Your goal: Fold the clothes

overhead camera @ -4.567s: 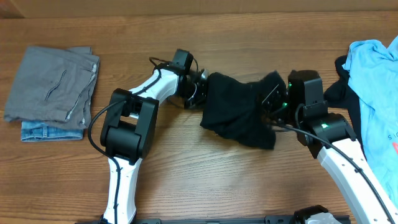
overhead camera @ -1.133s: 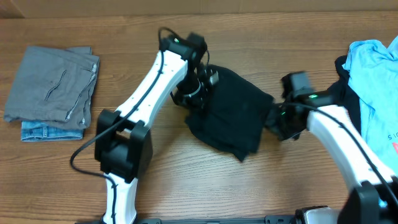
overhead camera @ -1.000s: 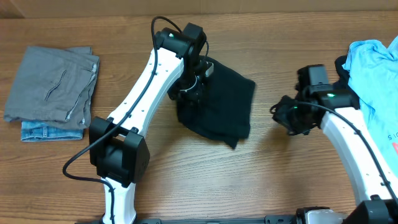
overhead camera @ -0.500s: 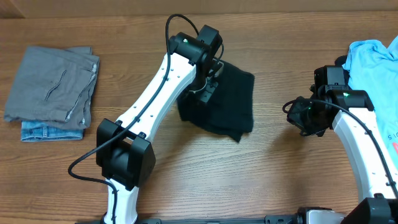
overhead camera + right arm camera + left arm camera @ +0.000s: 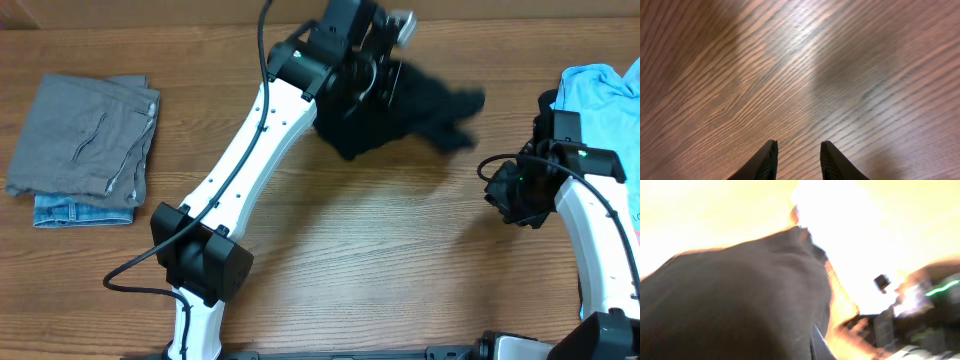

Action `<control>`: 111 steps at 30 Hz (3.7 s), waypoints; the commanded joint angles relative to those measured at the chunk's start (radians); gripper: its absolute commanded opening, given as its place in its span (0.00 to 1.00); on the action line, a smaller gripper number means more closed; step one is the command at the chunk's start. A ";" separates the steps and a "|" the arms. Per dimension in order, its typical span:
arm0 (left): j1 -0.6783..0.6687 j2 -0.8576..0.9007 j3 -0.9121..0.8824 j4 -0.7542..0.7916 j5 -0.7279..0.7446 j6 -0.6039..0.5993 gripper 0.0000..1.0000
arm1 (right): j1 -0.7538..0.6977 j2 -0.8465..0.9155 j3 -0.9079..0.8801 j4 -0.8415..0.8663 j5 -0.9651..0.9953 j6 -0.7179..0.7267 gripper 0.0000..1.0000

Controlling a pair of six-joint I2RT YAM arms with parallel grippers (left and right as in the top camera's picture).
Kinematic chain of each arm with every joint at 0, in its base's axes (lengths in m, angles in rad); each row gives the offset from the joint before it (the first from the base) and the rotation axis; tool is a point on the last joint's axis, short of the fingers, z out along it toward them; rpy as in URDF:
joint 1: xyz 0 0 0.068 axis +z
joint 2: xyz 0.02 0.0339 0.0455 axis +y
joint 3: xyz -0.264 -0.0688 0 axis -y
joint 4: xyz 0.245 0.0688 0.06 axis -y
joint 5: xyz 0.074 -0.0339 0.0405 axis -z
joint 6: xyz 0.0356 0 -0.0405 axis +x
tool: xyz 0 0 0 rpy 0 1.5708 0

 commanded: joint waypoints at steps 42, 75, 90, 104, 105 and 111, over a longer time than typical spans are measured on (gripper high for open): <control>-0.034 -0.163 0.058 -0.875 -0.344 -0.166 0.04 | -0.168 -0.002 0.008 -0.034 -0.051 -0.007 0.30; 0.105 -0.667 -0.518 -0.856 -0.612 -0.223 0.04 | -0.168 -0.002 0.008 -0.020 -0.061 -0.003 1.00; 0.038 -0.143 -0.517 -0.794 -0.294 0.012 0.04 | -0.168 -0.002 0.008 0.024 -0.043 -0.003 1.00; -0.014 -0.121 -0.512 -0.552 -0.201 0.005 0.04 | -0.168 -0.002 0.008 0.023 -0.043 -0.003 1.00; -0.027 -0.121 -0.500 -0.525 -0.158 0.005 0.04 | -0.168 -0.002 0.008 0.026 -0.042 -0.003 1.00; -0.068 -0.121 -0.321 -0.310 0.061 -0.029 0.04 | -0.168 -0.002 0.008 0.035 -0.043 -0.003 1.00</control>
